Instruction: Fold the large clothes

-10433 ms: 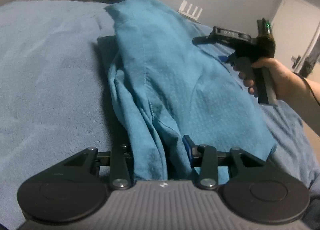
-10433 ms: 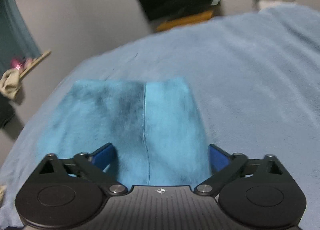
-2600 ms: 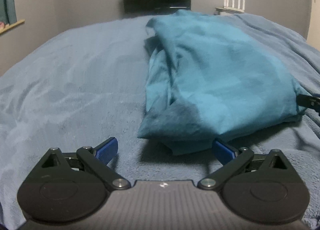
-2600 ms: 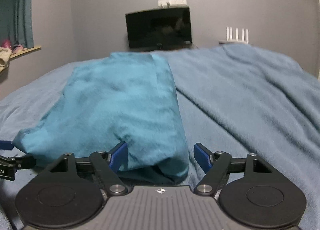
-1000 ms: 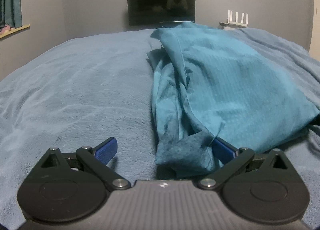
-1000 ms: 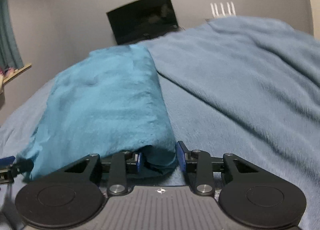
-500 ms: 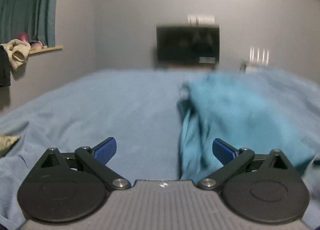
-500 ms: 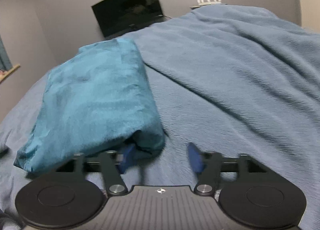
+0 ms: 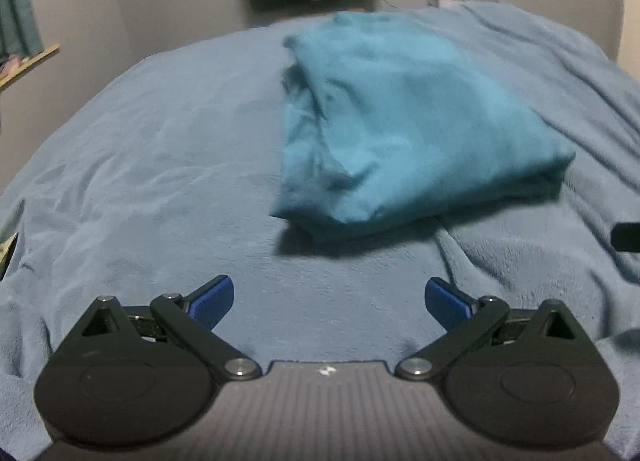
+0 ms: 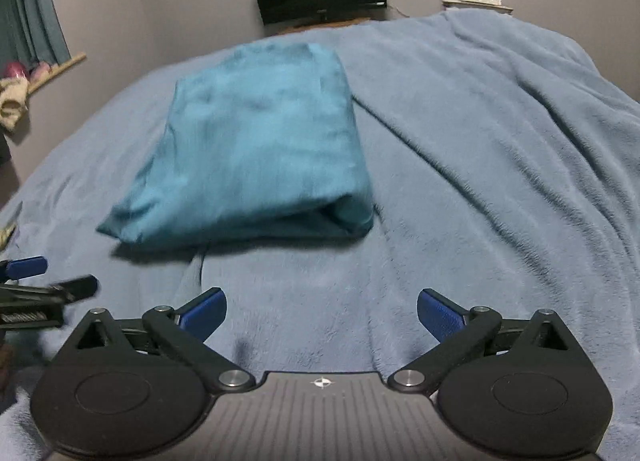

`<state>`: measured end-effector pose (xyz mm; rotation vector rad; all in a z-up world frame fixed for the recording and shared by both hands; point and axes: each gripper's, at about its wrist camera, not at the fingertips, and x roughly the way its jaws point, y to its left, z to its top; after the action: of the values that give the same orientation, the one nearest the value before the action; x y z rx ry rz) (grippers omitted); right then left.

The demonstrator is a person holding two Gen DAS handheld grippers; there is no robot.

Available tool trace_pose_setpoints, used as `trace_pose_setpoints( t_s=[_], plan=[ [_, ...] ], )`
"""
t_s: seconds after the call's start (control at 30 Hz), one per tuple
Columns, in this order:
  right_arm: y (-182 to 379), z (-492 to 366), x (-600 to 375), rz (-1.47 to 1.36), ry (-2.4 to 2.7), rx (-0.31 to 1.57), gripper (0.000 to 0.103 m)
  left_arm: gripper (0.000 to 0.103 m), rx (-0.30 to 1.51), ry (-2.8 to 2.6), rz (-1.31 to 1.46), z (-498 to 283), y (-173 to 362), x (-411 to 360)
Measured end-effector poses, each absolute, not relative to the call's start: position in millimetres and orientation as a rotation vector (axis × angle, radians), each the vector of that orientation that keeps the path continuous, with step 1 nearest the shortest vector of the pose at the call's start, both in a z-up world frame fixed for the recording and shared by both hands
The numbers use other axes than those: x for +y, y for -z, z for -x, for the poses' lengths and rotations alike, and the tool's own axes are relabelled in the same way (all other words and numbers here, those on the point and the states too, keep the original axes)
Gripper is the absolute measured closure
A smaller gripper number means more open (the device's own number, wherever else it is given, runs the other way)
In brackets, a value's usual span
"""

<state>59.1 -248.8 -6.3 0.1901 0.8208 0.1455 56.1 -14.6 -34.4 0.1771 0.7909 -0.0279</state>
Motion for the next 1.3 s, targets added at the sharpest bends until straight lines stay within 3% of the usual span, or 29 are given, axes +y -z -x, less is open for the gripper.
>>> trace_pose_setpoints(
  t_s=[0.47, 1.3],
  plan=[
    [22.6, -65.6, -210.0, -0.090, -0.085, 0.726, 0.000, 0.000, 0.750, 0.091, -0.196, -54.0, 41.3, -21.2],
    [24.7, -66.6, -215.7, -0.105, -0.074, 0.744, 0.000, 0.000, 0.765, 0.090, -0.163, -55.9, 42.5, -16.7]
  ],
)
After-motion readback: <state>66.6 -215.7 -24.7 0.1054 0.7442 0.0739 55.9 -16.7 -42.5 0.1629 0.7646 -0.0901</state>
